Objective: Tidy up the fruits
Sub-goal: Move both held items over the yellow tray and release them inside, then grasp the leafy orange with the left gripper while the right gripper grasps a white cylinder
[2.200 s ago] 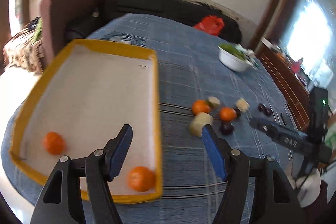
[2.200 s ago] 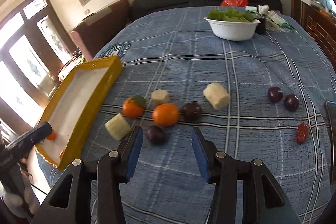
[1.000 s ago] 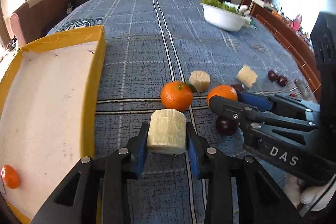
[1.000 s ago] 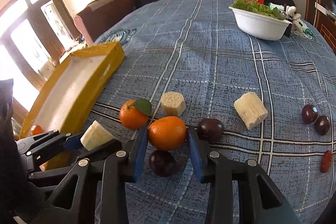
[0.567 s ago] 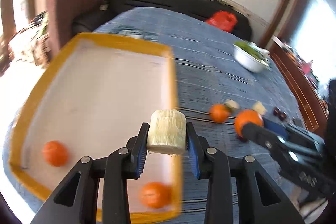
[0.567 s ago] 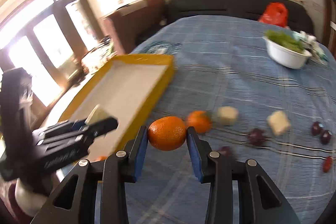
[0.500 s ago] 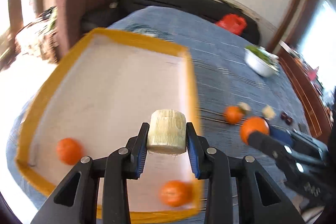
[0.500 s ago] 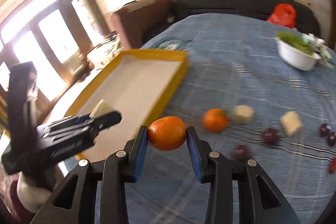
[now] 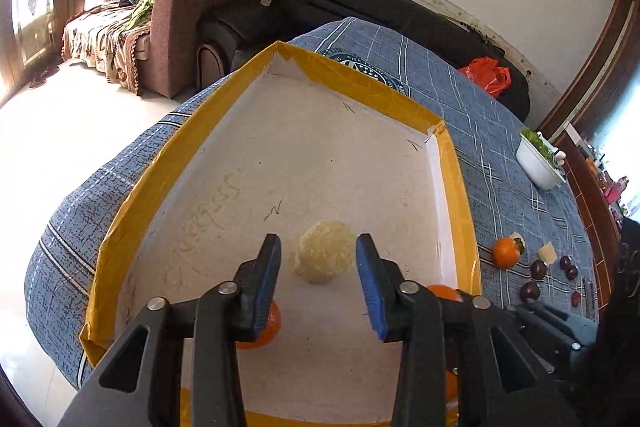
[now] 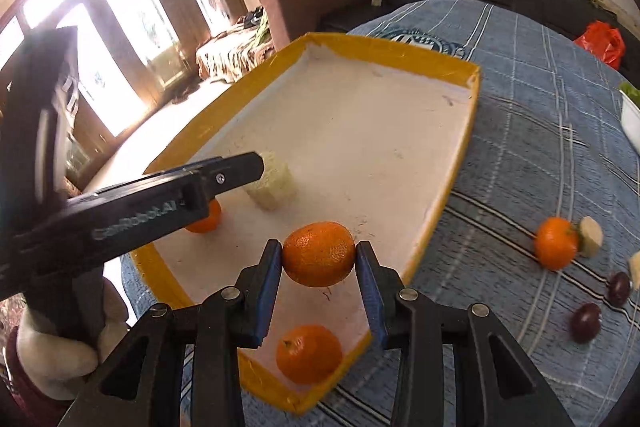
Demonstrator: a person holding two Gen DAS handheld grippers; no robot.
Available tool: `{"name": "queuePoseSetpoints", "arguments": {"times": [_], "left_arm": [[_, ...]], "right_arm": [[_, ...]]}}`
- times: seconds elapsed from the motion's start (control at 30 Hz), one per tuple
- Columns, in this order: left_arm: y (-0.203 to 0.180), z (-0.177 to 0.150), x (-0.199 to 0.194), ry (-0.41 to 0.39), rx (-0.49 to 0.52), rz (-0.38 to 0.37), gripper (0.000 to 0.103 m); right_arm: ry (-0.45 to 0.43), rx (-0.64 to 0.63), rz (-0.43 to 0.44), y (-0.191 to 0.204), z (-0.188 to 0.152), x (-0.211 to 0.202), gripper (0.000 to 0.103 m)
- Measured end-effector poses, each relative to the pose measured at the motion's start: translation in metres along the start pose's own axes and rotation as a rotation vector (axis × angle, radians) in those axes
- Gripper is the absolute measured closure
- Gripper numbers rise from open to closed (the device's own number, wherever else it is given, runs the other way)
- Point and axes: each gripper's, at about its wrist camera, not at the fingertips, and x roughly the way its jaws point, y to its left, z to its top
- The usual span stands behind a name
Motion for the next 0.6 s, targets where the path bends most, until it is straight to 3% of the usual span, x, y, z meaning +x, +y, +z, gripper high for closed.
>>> {"name": "queuePoseSetpoints", "arguments": {"times": [0.2, 0.37, 0.5, 0.6], "left_arm": [[0.012, 0.004, -0.012, -0.025, -0.078, -0.054, 0.038], [0.022, 0.002, -0.03, -0.04, -0.161, -0.104, 0.026], [0.012, -0.001, -0.042, -0.04, -0.179, -0.168, 0.025], [-0.006, -0.005, -0.051, -0.045, -0.134, -0.18, 0.025]], "right_arm": [[-0.004, -0.013, -0.007, 0.002, 0.003, 0.003, 0.059], [-0.058, 0.025, -0.021, -0.01, 0.006, -0.023, 0.052], [-0.113, 0.088, -0.049, -0.037, -0.001, -0.057, 0.049], [-0.159, 0.142, -0.11, -0.07, -0.015, -0.09, 0.047]]}}
